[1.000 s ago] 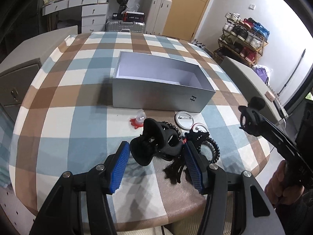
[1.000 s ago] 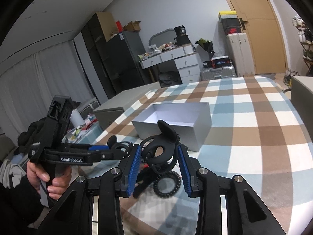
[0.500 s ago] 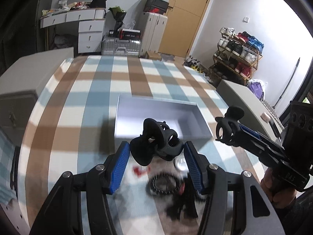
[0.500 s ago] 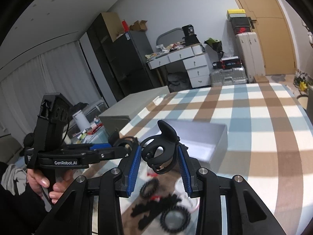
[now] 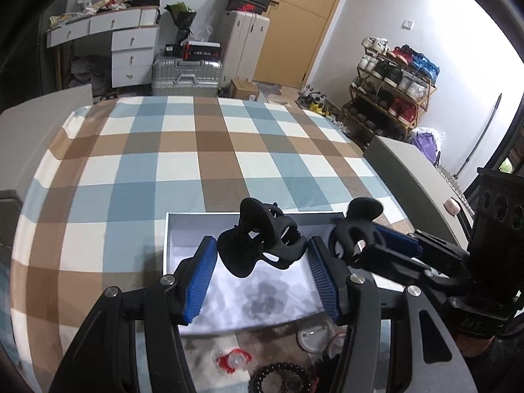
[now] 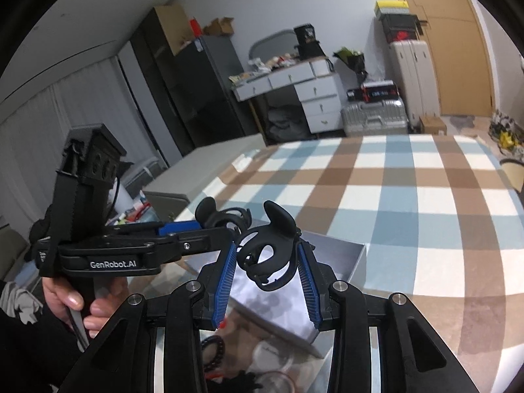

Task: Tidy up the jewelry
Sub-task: 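Carry the black claw clip into the grey box and open the right gripper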

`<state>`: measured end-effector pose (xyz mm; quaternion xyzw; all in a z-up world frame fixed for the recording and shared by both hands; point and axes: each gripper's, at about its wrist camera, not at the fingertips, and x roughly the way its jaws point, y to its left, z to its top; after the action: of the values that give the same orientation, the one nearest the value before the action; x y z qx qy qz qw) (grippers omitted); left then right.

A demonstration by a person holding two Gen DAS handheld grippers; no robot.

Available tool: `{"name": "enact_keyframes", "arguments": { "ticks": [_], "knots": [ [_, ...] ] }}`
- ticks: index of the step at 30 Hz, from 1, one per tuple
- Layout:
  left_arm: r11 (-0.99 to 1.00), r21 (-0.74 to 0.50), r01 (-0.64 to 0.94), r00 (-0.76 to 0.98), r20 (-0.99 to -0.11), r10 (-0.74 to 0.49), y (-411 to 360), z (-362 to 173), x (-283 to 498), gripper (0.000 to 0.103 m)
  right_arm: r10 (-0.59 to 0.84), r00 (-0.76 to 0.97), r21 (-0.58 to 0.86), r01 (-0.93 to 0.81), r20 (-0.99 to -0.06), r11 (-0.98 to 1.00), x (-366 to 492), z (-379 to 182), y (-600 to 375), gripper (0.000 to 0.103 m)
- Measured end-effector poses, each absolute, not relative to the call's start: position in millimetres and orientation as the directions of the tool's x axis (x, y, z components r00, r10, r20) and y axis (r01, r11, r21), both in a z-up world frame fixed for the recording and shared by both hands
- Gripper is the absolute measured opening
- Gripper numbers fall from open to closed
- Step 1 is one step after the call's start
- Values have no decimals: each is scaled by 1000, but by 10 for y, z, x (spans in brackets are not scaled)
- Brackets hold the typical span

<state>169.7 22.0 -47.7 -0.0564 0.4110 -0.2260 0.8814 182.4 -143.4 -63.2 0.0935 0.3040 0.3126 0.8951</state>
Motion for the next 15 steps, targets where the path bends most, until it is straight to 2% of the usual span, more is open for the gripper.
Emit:
{"name": "enact_keyframes", "arguments": {
  "ticks": [8, 12, 15],
  "knots": [
    [881, -331, 339, 497, -732, -466, 227, -597, 1834, 52, 598, 590, 351, -487, -542, 800, 1999, -774, -1372, 37],
    [898, -271, 346, 506, -752, -423, 149, -614, 1829, 52, 599, 571, 365, -478, -562, 799, 2062, -828, -1350, 37],
    [896, -281, 344, 494, -757, -427, 142, -644, 1865, 52, 580, 568, 346, -472, -584, 811, 2096, -864, -1310, 38]
  ]
}}
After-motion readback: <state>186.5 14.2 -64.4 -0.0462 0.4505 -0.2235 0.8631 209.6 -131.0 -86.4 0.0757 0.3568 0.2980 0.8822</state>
